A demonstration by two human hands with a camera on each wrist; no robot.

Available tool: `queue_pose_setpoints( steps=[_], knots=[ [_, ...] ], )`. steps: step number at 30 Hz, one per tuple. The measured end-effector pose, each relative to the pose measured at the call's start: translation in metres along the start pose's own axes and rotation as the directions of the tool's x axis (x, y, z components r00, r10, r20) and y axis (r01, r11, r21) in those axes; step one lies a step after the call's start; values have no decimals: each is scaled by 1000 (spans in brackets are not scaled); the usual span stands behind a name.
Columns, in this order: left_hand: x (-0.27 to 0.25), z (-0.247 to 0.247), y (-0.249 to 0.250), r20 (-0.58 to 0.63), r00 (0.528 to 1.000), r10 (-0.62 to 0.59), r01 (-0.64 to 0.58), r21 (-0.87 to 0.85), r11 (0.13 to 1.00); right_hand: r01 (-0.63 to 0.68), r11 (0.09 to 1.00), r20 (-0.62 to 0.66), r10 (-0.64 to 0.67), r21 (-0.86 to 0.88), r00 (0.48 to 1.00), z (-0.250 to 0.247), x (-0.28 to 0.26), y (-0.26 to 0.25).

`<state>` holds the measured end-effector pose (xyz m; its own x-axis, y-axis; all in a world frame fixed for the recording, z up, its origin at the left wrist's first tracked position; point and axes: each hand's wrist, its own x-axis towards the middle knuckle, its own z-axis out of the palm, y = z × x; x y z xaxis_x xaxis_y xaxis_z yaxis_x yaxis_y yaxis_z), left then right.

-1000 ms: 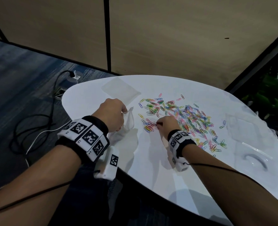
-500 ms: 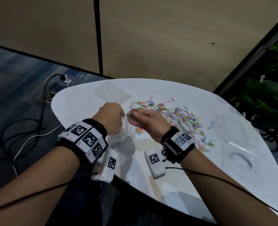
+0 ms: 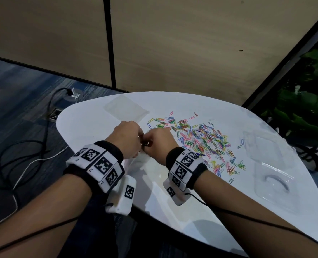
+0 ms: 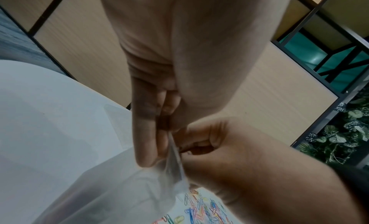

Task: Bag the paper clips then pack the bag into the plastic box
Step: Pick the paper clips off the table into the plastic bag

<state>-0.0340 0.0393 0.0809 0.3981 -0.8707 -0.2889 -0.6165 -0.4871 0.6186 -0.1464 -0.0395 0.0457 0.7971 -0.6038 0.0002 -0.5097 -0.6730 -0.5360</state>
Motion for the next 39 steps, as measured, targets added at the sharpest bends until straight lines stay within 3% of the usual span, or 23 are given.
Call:
queue_pose_setpoints(
  steps=[7,9,10,12,13,14,15,16,17,18,19,21,25,27,29,32,35,39],
  knots=[
    [-4,-2,-1,-23,999,-29,28,-16,999,45,991,227,-72,125,971,-9,-2,9],
    [-4,-2,-3,-26,999,-35,35,-21,999,22,966,239,-86,256,967,-14,-2,13],
    [-3,-2,-4,-27,999,-43,43,-21,999,-26,922,237,-72,385,969,-17,-3,14],
    [-2,-4,-6,-26,998,-60,59,-13,998,-160,717,218,12,678,976,-22,-1,20],
    [-1,-6,-7,-29,997,-68,68,-8,998,-202,614,186,92,763,978,-24,3,28],
    [-1,-8,-9,-32,997,-77,77,-6,997,-227,573,154,173,787,973,-25,8,37],
    [-1,-9,-10,-38,996,-83,83,-7,997,-255,605,135,238,754,962,-23,16,48],
    [-2,-10,-10,-40,996,-86,86,-5,996,-290,709,118,281,643,952,-19,24,60],
    [-2,-10,-10,-42,996,-84,84,0,996,-311,849,106,295,427,950,-13,33,73],
    [-2,-10,-9,-41,996,-80,81,7,997,-308,934,125,289,182,949,-4,40,83],
    [-2,-10,-8,-37,996,-78,79,14,997,-281,960,162,278,-4,947,6,45,89],
    [-1,-9,-7,-31,996,-81,82,19,996,-161,973,251,199,-166,947,27,50,89],
    [1,-9,-6,-24,996,-82,82,23,996,144,936,385,-11,-321,923,56,34,82],
    [0,-9,-5,-24,997,-78,79,26,997,264,881,375,-108,-393,921,61,14,91],
    [-2,-9,-5,-22,997,-75,75,31,997,367,769,403,-156,-523,902,61,-5,111],
    [-6,-8,-5,-18,998,-66,67,43,997,310,694,427,-4,-650,904,48,-23,137],
    [-8,-8,-3,-15,998,-63,64,62,996,238,747,425,65,-620,903,46,-23,154],
    [-7,-8,3,-7,999,-53,54,94,994,98,831,260,57,-547,964,42,-13,150]
  ],
)
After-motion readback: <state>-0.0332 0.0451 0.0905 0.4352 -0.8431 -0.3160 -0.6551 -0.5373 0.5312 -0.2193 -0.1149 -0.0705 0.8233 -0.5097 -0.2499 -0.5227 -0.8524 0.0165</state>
